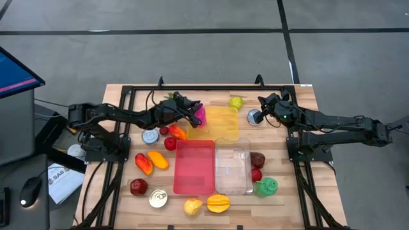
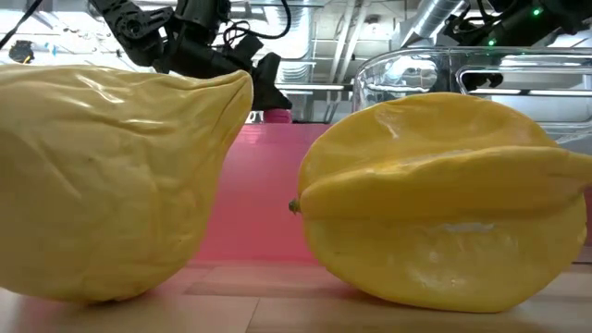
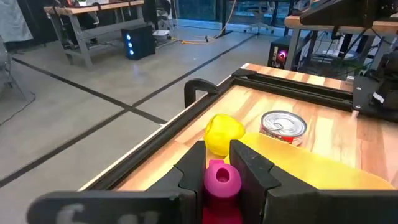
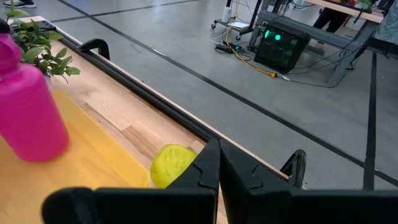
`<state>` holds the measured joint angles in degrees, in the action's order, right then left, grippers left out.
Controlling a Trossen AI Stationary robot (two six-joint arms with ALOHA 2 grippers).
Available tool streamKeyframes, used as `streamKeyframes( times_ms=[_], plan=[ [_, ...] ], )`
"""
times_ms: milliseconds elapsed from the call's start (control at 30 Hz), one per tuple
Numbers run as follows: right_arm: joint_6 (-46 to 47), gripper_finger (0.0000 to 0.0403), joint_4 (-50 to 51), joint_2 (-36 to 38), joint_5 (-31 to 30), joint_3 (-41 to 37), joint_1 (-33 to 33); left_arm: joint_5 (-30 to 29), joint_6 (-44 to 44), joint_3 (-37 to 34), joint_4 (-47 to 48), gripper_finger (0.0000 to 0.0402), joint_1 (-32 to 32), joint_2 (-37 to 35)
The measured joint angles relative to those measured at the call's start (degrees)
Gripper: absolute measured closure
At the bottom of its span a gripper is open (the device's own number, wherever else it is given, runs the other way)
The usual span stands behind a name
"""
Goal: Pick & Place Food Item
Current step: Put the pink water bottle into the yellow bin, then put the green apple into the transparent bin
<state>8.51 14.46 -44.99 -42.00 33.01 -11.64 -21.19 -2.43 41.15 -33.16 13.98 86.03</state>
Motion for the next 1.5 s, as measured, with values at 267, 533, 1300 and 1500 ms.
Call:
streamKeyframes(
  times_ms=[267, 533, 1300, 1500],
  plan=[
    [0.0, 0.0403, 0.0, 0.0, 0.0, 0.0, 0.0, -0.4, 2.0, 0.0, 0.7, 0.0354, 0.4, -0.2],
    [0.0, 0.0403, 0.0, 0.0, 0.0, 0.0, 0.0, 1.1, 2.0, 0.0, 0.7, 0.0353, 3.3, -0.2],
    [0.0, 0.0403, 0.0, 0.0, 0.0, 0.0, 0.0, 3.7, 2.1, -0.1, 0.4, 0.0216, 4.3, -0.1],
    [0.0, 0.0403, 0.0, 0.0, 0.0, 0.0, 0.0, 3.7, 2.1, -0.1, -2.0, 0.0157, 4.3, -0.1]
  ],
)
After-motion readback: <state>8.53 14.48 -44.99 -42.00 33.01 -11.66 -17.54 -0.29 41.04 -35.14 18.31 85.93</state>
